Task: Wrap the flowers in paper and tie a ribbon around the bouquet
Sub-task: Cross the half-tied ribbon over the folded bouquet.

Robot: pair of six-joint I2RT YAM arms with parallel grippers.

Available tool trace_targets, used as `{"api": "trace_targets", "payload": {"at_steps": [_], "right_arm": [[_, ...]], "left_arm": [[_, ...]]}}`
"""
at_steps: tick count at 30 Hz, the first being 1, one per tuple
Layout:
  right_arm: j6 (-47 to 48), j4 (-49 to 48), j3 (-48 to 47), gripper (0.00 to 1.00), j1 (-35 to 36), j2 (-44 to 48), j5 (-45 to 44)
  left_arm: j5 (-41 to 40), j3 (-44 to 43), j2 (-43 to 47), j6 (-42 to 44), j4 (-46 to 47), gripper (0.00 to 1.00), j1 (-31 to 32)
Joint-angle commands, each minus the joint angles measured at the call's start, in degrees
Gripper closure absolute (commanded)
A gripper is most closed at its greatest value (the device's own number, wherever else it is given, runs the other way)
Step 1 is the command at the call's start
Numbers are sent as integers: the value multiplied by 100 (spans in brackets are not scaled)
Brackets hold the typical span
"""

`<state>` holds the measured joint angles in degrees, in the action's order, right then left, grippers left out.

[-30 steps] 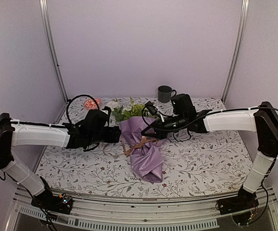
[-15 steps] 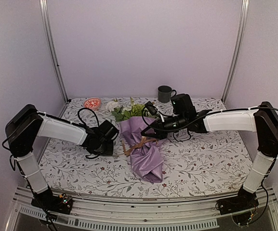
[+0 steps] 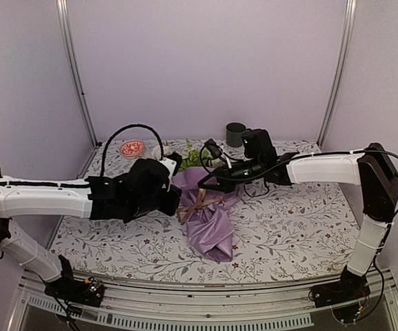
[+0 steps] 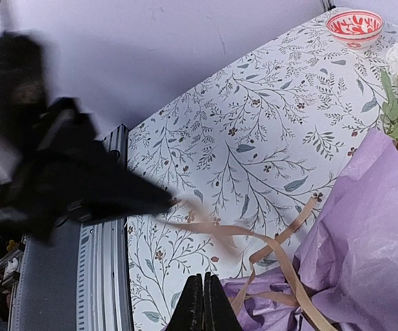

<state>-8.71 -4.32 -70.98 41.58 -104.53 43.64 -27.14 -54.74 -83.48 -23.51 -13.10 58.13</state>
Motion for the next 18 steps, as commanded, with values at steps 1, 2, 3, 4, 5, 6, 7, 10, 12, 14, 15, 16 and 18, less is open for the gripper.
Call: {"api": "trace_targets", "payload": {"at_steps": [1, 2, 3, 4, 5, 6, 7, 10, 12, 14, 15, 16, 18], "right_arm": [[-262, -88, -451, 100, -237, -391, 394], [-264, -100, -532, 100, -262, -447, 463], [-250, -109, -657, 100, -291, -498, 537], [-234, -101, -748, 100, -328, -551, 619], [-225, -97, -836, 100, -367, -597, 717], [-233, -104, -915, 100, -410, -637, 765], [-235, -90, -988, 100, -447, -671, 796], [-21, 202, -1223, 100, -482, -731, 814], [210, 356, -1268, 100, -481, -729, 827], [373, 512, -1270, 100, -483, -703, 866], [502, 612, -1262, 100, -483, -673, 886], [607, 703, -1251, 100, -484, -643, 918], [791, 927, -1228, 100, -485, -585, 981]], "left_arm": [[1661, 579, 860, 2235, 2645, 100, 652], [2191, 726, 920, 2399, 3087, 100, 659], [2600, 763, 882, 2593, 3387, 100, 664], [2965, 685, 765, 2752, 3597, 100, 672], [3247, 500, 557, 2927, 3617, 100, 670], [3540, 158, 323, 3082, 3553, 100, 672], [3831, -116, 43, 3238, 3448, 100, 671], [4895, -738, -825, 3645, 3468, 100, 673], [5364, -1065, -1401, 3787, 3652, 100, 669], [5529, -1456, -1974, 3975, 3756, 100, 692], [5542, -1708, -2274, 4113, 3717, 100, 710], [5474, -1947, -2538, 4217, 3701, 100, 730], [5195, -2439, -3171, 4405, 3632, 100, 772]]}}
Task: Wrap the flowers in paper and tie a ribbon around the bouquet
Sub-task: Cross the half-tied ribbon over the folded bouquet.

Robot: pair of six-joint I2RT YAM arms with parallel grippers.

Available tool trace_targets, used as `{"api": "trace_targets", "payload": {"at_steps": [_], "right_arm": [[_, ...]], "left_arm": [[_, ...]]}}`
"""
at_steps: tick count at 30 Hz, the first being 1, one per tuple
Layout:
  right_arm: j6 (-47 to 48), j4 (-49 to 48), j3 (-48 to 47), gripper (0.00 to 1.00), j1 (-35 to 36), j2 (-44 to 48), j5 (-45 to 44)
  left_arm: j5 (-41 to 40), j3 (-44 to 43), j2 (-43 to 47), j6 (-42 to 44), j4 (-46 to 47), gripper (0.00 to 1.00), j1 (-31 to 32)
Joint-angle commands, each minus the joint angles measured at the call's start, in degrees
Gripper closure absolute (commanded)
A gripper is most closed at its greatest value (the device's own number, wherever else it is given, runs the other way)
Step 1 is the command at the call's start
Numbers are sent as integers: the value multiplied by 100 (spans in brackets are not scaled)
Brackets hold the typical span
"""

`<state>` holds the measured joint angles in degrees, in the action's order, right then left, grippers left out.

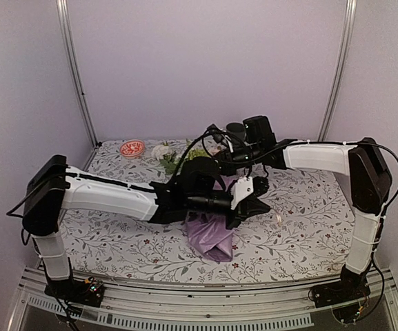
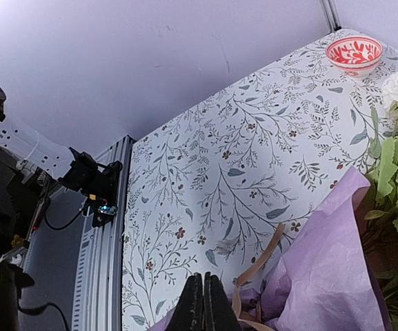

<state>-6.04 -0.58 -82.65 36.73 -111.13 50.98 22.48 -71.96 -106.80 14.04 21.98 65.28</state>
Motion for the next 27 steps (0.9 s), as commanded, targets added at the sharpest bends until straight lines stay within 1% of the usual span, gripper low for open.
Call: {"api": "trace_targets", "payload": {"at_steps": [1, 4, 5, 6, 7, 8, 9, 10, 13, 14, 17, 18, 19, 20, 21, 22, 23, 24, 26, 27], "right_arm": [[705, 648, -63, 100, 1, 107, 292], [980, 838, -66, 100, 1, 184, 375], [1033, 866, -59, 100, 0, 200, 372], [1071, 893, -54, 100, 5, 210, 346], [1084, 918, -52, 100, 1, 218, 332], [1094, 931, -39, 100, 2, 227, 326], [1104, 935, -28, 100, 1, 238, 328], [1105, 929, -19, 100, 3, 247, 316], [1031, 884, -19, 100, 5, 265, 276], [992, 858, -21, 100, 1, 275, 262], [827, 767, 31, 100, 8, 308, 182], [761, 710, 56, 100, 9, 323, 141], [696, 636, 103, 100, 15, 347, 89], [533, 522, 165, 100, 10, 377, 46], [342, 393, 236, 100, 23, 406, -17], [222, 256, 299, 100, 33, 443, -78], [2, 90, 373, 100, 42, 488, -127], [-133, -82, 453, 100, 64, 528, -151], [-430, -451, 587, 100, 141, 619, -226], [-565, -498, 595, 100, 189, 656, -307]], "left_arm": [[147, -982, -1178, 749, -53, 100, 105], [-6, -1583, -1672, 1074, -769, 100, 213], [-25, -1641, -1738, 1114, -895, 91, 217], [-84, -1629, -1762, 1125, -984, 62, 216], [-186, -1597, -1741, 1104, -1041, 41, 218], [-345, -1550, -1681, 1101, -1093, 28, 225], [-453, -1479, -1568, 1097, -1109, 21, 229], [-524, -1359, -1403, 1099, -1083, 16, 229], [-675, -810, -818, 1180, -752, 10, 222], [-747, -582, -451, 1214, -492, 8, 219], [-1066, 308, 326, 1039, 165, 8, 216], [-1275, 684, 639, 812, 559, 10, 184], [-1492, 1141, 945, 513, 1025, 15, 104], [-1686, 1627, 1280, 173, 1590, 25, 10], [-1941, 2139, 1572, -233, 2122, 46, -143], [-2250, 2583, 1807, -607, 2568, 60, -302], [-2480, 2929, 1967, -1075, 2872, 64, -470], [-2646, 3156, 2034, -1343, 2941, 64, -643], [-3022, 3282, 1894, -1619, 2751, 57, -835], [-3347, 3294, 1751, -1668, 2710, 54, -855]]}}
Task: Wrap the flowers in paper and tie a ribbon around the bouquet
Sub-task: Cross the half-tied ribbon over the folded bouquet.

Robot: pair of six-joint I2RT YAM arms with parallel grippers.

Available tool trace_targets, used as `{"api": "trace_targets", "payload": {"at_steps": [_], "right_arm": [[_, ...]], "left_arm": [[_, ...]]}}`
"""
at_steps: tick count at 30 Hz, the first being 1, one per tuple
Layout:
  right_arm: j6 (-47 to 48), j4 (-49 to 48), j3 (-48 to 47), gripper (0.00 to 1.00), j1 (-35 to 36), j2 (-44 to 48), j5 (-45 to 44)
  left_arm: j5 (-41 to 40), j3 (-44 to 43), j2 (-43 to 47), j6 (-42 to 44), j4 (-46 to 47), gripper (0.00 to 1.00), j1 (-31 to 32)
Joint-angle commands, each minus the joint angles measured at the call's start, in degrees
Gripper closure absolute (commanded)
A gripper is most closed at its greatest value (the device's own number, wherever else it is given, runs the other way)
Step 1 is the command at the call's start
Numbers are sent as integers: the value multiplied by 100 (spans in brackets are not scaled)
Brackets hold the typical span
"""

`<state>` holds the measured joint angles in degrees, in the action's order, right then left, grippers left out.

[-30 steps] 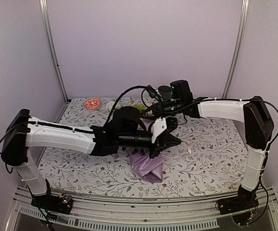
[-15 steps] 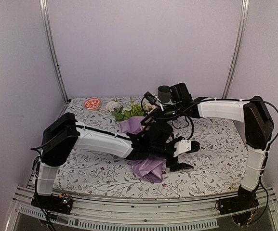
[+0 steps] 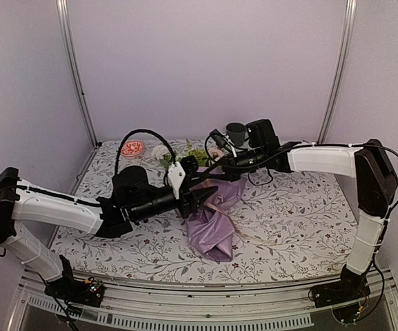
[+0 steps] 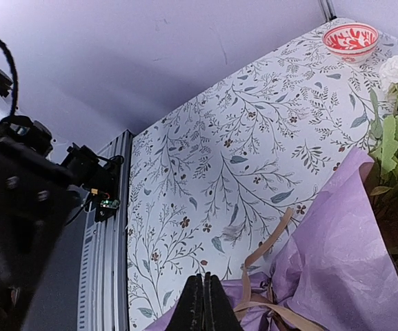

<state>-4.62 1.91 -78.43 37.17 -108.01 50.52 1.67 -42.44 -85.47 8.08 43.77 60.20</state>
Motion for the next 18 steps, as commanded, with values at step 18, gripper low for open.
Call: {"api": "trace_targets", "payload": {"at_steps": [18], "right_arm": [[-713, -658, 112, 100, 366, 179, -319]], "left_arm": [[-972, 282, -1610, -1465, 1750, 51, -710]]}}
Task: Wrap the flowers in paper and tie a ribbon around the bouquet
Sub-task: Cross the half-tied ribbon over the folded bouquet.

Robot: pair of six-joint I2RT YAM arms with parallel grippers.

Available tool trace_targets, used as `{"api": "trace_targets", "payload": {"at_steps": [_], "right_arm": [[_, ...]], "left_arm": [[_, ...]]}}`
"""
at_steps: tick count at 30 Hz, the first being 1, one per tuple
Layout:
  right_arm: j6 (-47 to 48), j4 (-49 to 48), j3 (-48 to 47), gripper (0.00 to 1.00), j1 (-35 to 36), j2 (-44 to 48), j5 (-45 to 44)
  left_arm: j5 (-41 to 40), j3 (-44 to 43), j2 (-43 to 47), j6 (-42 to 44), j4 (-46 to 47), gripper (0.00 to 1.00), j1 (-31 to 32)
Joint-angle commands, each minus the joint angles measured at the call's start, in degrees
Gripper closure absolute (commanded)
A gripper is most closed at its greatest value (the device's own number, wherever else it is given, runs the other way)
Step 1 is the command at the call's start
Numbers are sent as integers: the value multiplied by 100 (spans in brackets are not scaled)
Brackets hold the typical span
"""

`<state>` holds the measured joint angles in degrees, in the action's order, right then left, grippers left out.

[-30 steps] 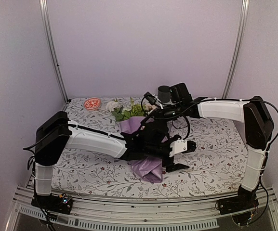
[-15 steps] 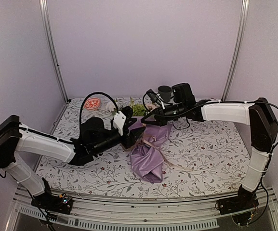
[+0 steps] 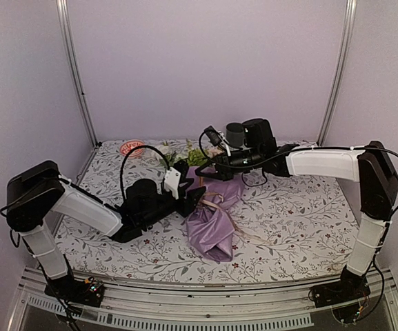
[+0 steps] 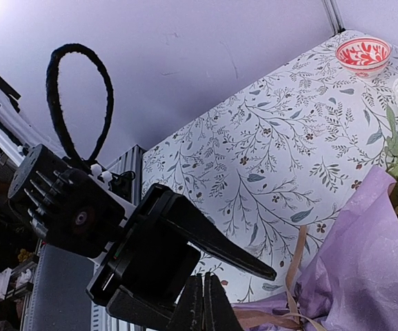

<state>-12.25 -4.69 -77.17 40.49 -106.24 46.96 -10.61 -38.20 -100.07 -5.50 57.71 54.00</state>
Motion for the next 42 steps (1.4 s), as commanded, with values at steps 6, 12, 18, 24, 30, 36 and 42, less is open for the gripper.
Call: {"api": "trace_targets", "payload": {"at_steps": [6, 12, 18, 24, 30, 36, 42], "right_arm": [[341, 418, -173, 87, 26, -78, 164], [1107, 976, 207, 55, -489, 246, 146], [2180, 1832, 31, 62, -577, -317, -279], [2692, 1972, -326, 66, -564, -793, -692], [2930, 1920, -473, 59, -497, -1087, -1079], [3165, 2053, -372, 64, -419, -1092, -1022], [3231, 2166, -221, 72, -393, -1023, -736]], "left_arm": [[554, -52, -214, -168, 631, 100, -96], [616, 320, -173, -224, 1080, 100, -100], [631, 431, -212, -300, 1290, 100, -107], [735, 470, -231, -371, 1339, 100, -108], [759, 454, -263, -407, 1391, 100, -121], [800, 457, -256, -447, 1392, 100, -139], [790, 461, -271, -472, 1348, 100, -170]]}}
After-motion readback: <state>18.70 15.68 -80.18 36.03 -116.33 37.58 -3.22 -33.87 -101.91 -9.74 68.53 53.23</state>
